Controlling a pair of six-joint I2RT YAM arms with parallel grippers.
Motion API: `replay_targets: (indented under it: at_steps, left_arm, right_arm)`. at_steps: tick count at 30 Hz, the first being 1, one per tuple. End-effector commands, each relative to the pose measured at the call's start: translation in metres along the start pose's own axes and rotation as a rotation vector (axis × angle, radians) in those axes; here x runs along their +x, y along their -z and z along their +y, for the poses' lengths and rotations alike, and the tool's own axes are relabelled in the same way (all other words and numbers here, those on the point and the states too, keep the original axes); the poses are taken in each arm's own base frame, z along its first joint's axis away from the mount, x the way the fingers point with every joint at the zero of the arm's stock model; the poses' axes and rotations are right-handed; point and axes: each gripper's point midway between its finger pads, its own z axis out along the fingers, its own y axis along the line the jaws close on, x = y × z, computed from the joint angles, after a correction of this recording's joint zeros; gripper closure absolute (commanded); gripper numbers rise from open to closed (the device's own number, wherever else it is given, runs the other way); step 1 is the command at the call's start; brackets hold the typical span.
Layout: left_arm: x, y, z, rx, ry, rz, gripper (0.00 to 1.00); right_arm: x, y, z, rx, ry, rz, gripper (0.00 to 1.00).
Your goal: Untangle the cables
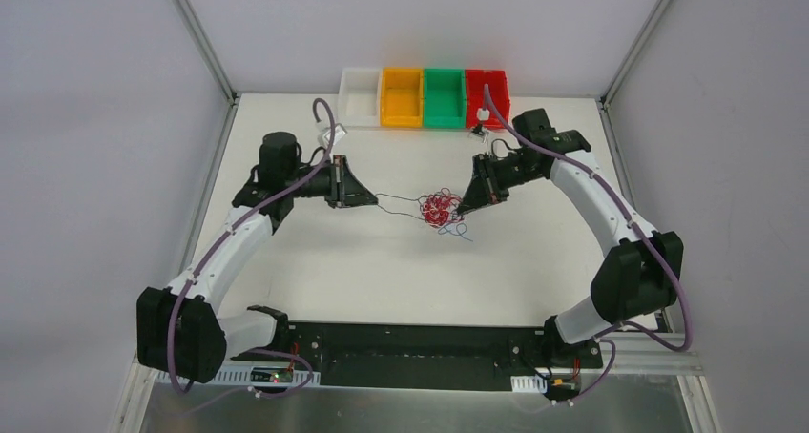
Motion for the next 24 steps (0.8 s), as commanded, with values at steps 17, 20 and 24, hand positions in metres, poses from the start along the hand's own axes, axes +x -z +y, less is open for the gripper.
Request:
replay_targets:
  at_steps: [17,20,24]
  left_arm:
    - [-0.019,0.161,0.183,-0.653,0.319,-0.215,1.00]
    - [-0.015,0.179,0.204,-0.756,0.318,-0.199,1.00]
    - [-0.016,0.206,0.223,-0.857,0.324,-0.206,1.00]
  right_arm:
    - [0.041,0.093,-0.140,0.339,-0.278,-0.026,1.00]
    - [0.044,0.103,-0.151,0.360,-0.310,-0.040,1.00]
    - [0.047,0.116,-0.163,0.397,-0.326,-0.056,1.00]
